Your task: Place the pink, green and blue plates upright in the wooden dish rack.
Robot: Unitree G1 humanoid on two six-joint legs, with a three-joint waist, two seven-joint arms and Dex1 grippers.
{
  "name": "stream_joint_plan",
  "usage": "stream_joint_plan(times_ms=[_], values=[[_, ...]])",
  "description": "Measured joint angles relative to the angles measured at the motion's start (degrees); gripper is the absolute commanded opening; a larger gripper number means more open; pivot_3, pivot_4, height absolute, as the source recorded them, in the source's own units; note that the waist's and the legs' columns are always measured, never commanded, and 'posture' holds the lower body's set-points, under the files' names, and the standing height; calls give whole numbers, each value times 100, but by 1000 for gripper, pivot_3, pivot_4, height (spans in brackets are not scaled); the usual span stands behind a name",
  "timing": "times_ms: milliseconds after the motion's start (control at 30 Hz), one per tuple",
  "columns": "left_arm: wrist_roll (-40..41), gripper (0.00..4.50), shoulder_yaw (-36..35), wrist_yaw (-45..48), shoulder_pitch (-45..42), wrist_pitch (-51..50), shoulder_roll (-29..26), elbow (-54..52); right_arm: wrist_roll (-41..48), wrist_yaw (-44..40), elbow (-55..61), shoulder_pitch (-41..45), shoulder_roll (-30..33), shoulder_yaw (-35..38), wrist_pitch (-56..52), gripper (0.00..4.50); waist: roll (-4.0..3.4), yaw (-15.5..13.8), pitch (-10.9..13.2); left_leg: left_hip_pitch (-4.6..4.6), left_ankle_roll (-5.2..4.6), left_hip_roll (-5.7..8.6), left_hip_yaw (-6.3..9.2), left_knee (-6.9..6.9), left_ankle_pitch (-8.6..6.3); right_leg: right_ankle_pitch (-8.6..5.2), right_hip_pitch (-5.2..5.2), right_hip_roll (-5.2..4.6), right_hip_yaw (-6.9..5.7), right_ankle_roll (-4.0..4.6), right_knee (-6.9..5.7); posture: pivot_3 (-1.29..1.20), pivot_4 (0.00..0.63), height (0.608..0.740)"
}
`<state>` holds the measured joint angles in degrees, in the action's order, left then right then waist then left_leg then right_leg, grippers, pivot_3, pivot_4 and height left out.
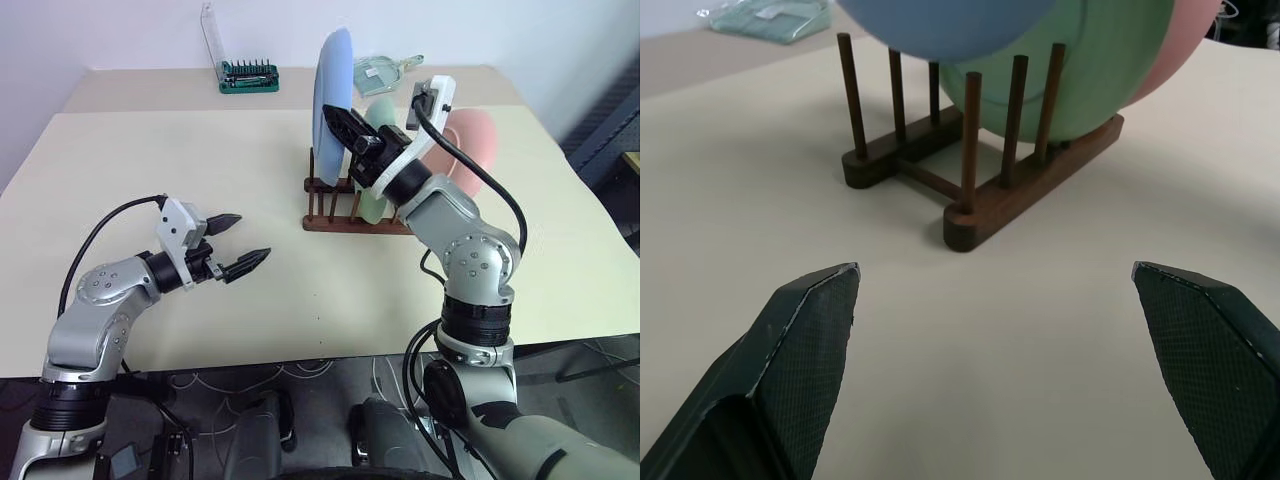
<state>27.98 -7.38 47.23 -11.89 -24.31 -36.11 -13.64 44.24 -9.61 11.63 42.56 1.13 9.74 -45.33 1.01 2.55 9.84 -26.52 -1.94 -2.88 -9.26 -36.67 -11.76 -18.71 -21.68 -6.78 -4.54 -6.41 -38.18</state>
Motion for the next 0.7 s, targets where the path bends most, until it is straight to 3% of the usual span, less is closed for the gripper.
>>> stream_joint_plan(times_ms=[400,533,700], values=[[0,4478,0,-42,-2,-9,32,-49,242,531,-193,-1,-105,120,-315,0,0,0,0,-1,0,0,0,1,0,0,0,-1,0,0,1,0,150,732],[-1,4500,0,-54,-3,-8,32,-49,311,593,-193,-1,-109,126,-320,1382,0,0,0,-1,0,0,0,2,0,0,0,-1,0,0,2,0,150,732],[-4,4500,3,-53,-5,-8,33,-48,315,594,-193,-2,-98,122,-306,3924,0,0,0,0,0,0,0,5,0,0,0,-1,0,0,4,0,150,732]])
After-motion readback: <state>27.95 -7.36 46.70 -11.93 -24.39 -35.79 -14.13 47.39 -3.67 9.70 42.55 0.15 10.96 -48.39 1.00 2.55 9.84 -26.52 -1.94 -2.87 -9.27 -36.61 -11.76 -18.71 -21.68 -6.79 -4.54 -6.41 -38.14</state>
